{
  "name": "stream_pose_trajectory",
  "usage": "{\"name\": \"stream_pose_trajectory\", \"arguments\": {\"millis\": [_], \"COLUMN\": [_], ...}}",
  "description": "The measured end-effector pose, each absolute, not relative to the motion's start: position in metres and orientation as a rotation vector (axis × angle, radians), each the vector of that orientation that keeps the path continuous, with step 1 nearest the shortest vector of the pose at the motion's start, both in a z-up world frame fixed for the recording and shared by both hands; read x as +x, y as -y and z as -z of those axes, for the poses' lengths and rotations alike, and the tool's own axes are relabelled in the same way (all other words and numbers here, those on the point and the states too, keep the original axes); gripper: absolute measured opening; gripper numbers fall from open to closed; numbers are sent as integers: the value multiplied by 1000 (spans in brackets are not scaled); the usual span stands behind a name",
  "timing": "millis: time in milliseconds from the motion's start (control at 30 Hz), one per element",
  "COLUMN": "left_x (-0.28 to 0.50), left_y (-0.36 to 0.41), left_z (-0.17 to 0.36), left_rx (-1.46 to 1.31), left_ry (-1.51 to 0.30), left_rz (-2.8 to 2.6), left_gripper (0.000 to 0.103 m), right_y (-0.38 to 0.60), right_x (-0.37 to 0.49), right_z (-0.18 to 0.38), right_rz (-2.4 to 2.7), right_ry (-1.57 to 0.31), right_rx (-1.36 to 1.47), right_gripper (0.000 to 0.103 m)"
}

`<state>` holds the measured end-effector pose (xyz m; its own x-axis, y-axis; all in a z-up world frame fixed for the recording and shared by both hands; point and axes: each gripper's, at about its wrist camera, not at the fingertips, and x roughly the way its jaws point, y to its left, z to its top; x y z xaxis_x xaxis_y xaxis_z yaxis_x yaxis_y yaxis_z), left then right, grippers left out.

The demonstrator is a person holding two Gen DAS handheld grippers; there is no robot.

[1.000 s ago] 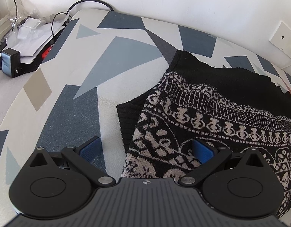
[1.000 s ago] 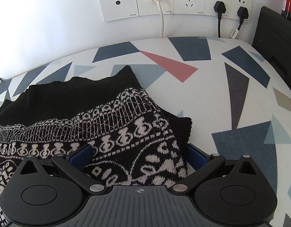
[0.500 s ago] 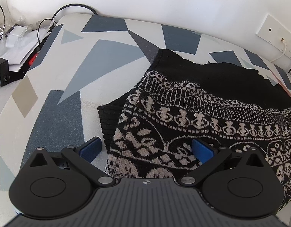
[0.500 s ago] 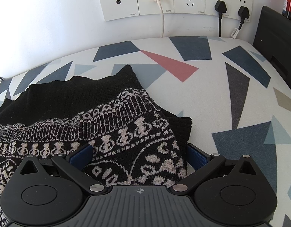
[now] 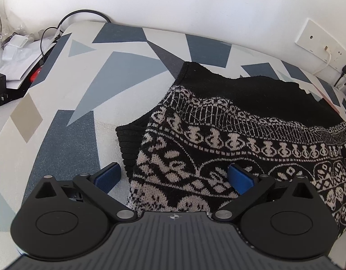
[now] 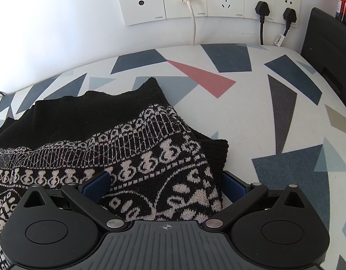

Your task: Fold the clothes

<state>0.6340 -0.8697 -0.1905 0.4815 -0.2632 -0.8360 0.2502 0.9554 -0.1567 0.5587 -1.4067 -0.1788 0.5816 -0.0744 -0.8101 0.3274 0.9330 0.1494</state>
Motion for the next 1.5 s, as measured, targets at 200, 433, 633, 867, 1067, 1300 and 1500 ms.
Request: {"name": "stream_pose_trajectory", "arguments": {"millis": [200,433,633,867,1067,1300,1500], "left_x": [633,635,635,635,635,635,631], "left_y": [857,876,892,894,896,899,902], "left_z": [189,189,191,192,192,192,186], "left_rx": [-31,-25,0,18,30,35,19], "left_ry": [-1053,-1049,-1040,-1029,-1027,-1027,-1031], "left_rz": [336,355,354,356,357,341,348], "left_gripper": [103,102,102,103,103,103,88], "right_y": [1407,1406,1408,1410,1409,1408,1397], "right_x": [558,557,557,556,557,556,561], "right_z": [178,178,177,177,178,179,177], "right_rz": [235,234,224,194,203,216,197], "right_ry": [-921,-915,-920,-917,-916,-907,-926], "right_rx": [299,297,302,300,298,296,286], "right_gripper": [102,102,102,102,102,102,101]}}
